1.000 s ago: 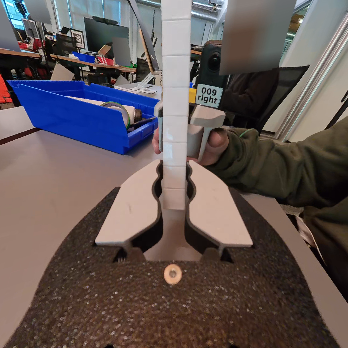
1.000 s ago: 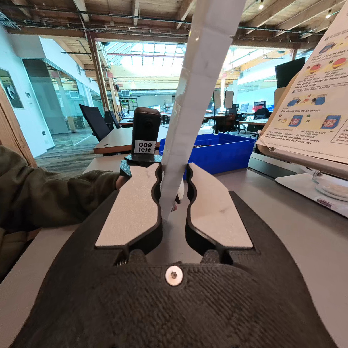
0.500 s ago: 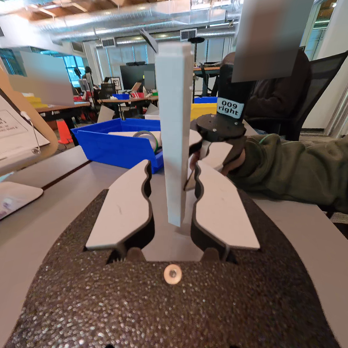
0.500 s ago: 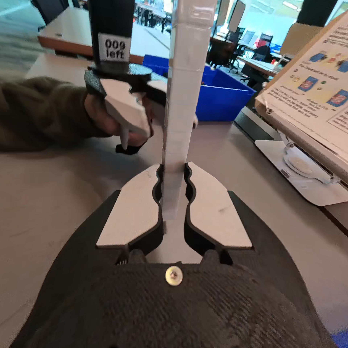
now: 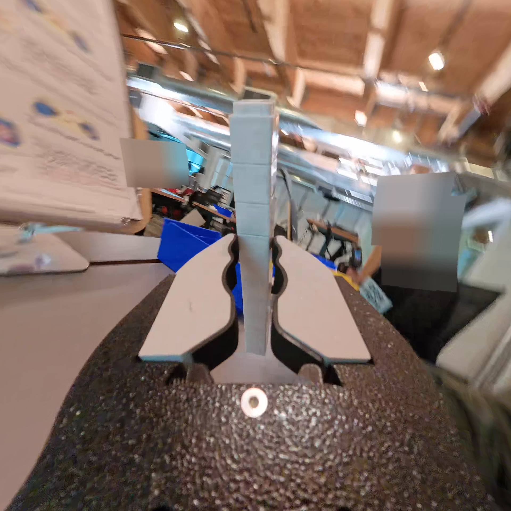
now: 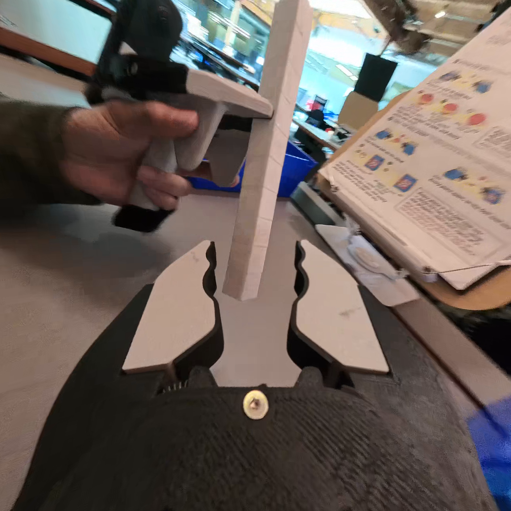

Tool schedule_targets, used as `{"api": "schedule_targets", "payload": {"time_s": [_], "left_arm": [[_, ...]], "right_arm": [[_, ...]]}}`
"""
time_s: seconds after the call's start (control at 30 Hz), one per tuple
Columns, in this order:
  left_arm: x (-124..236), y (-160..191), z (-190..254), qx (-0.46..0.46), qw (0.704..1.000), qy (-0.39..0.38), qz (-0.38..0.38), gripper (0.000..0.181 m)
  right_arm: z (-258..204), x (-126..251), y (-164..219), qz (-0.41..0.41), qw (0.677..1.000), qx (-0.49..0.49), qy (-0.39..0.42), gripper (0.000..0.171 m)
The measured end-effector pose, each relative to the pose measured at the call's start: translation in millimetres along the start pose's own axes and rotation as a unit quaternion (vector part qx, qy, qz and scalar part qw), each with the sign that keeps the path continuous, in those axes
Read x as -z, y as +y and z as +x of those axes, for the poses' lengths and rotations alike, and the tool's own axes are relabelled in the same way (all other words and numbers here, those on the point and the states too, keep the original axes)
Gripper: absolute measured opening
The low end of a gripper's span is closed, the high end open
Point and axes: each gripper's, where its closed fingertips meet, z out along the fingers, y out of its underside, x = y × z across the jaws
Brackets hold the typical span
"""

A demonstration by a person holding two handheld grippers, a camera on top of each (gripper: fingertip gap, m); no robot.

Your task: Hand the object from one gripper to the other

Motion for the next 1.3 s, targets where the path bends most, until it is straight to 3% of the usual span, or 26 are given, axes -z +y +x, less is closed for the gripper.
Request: {"api": "schedule_targets", "payload": {"time_s": [0.17, 0.3, 0.4, 0.5, 0.6, 0.63, 0.7, 0.8, 1.0, 1.13, 1.23, 1.3], "left_arm": [[-0.4, -4.4, -8.9, 0.116, 0.991, -0.038, 0.053, 0.022], [-0.4, -8.2, -7.6, 0.118, 0.991, -0.031, 0.06, 0.022], [-0.1, -13.0, -2.6, 0.104, 0.992, -0.003, 0.064, 0.022], [0.8, -15.4, 5.7, 0.038, 0.998, 0.025, 0.05, 0.024], [0.5, -17.2, 20.5, -0.057, 0.996, 0.062, 0.032, 0.053], [1.2, -15.0, 25.0, -0.086, 0.993, 0.076, 0.018, 0.061], [6.6, -6.8, 41.1, -0.118, 0.983, 0.141, -0.018, 0.055], [15.7, 0.3, 54.1, -0.127, 0.97, 0.201, -0.056, 0.051], [23.6, 18.5, 37.4, -0.156, 0.961, 0.181, -0.143, 0.048], [26.0, 21.7, 27.6, -0.128, 0.962, 0.166, -0.177, 0.042], [25.8, 28.3, 21.0, -0.12, 0.958, 0.151, -0.211, 0.04], [21.8, 31.0, 12.7, -0.118, 0.961, 0.121, -0.22, 0.039]], "right_arm": [[7.8, -4.6, 11.2, -0.058, 0.978, 0.179, 0.09, 0.047], [10.5, -5.1, 15.7, -0.079, 0.97, 0.206, 0.106, 0.028], [14.9, -0.5, 5.8, -0.054, 0.979, 0.164, 0.107, 0.025], [8.5, -0.7, 1.7, -0.023, 0.995, 0.072, 0.057, 0.024], [-13.2, -0.1, -12.6, 0.038, 0.996, -0.063, -0.056, 0.023], [-22.9, 2.1, -20.7, 0.064, 0.985, -0.115, -0.108, 0.023], [-34.8, 9.7, -38.6, 0.117, 0.944, -0.233, -0.201, 0.023], [-35.4, 16.3, -45.0, 0.142, 0.889, -0.343, -0.269, 0.022], [-28.9, 15.7, -35.6, 0.126, 0.891, -0.351, -0.257, 0.022], [-26.2, 13.9, -30.3, 0.118, 0.899, -0.344, -0.242, 0.022], [-24.6, 10.5, -21.8, 0.1, 0.917, -0.318, -0.218, 0.022], [-11.7, 5.8, -12.6, 0.088, 0.947, -0.273, -0.146, 0.032]]}}
